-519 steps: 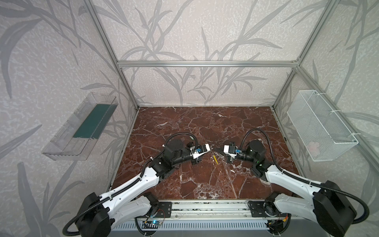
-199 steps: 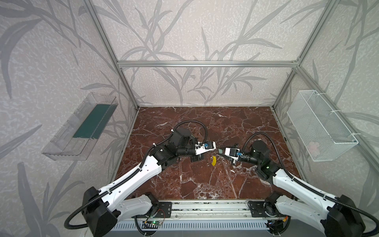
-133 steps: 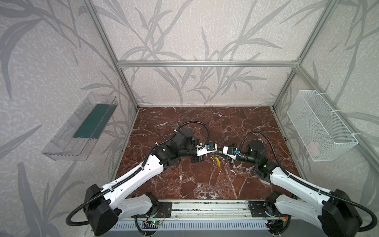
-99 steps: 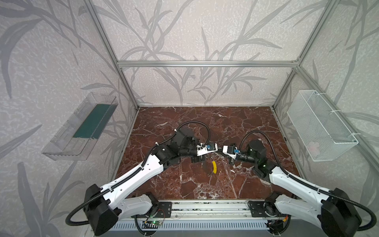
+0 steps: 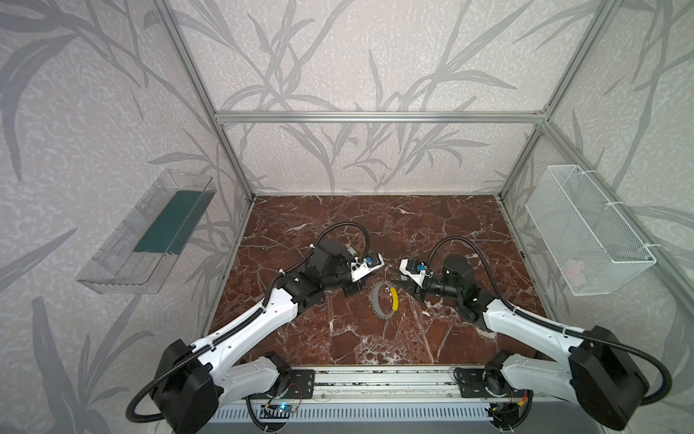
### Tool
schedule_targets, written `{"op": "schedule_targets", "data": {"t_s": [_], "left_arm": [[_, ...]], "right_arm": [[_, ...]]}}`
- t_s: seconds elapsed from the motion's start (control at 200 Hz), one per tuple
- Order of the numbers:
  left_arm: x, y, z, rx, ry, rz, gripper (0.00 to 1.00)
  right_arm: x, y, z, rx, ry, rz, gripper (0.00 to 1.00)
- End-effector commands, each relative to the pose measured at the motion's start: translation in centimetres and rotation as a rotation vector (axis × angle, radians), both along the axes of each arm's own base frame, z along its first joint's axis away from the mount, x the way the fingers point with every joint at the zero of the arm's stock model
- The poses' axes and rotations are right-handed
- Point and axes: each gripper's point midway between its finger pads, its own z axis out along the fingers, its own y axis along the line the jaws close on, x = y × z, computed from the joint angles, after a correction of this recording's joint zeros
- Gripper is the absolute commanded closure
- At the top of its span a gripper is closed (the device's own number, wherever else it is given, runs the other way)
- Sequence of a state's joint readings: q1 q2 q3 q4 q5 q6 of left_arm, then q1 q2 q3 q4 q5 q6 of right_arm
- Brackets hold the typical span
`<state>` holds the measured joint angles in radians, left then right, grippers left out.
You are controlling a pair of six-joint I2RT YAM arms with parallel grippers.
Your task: Put the keys on the keyring
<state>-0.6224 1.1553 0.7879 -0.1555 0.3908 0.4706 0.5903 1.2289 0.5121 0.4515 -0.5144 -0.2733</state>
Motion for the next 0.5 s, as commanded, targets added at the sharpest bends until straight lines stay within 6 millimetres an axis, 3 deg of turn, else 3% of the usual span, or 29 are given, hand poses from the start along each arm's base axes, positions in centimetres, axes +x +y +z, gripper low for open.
{"op": "schedule_targets", "data": {"t_s": [0.0,0.11,0.235,0.33,0.495], "left_arm": [[1.7,-0.4,-0.1,-0.105,0.071,0.111,0.72],[3.0,-0.6,-2.0,-0.118,0.192,0.212,0.68],[3.8,-1.5,-3.6,-0.100,0.248,0.243,0.67],[3.0,-2.9,-5.7,0.002,0.272,0.156,0.66],[3.7,-4.1,-8.9,0.160,0.177,0.130,0.63]], "right_arm": [[3.0,-1.4,-2.0,0.029,0.180,-0.196,0.68],[4.7,-1.9,-4.6,0.004,0.337,-0.293,0.70],[5.6,-2.2,-5.4,0.015,0.368,-0.348,0.70],[6.5,-3.4,-4.9,0.032,0.360,-0.423,0.70],[7.3,-6.1,-2.9,0.019,0.294,-0.514,0.69]]}}
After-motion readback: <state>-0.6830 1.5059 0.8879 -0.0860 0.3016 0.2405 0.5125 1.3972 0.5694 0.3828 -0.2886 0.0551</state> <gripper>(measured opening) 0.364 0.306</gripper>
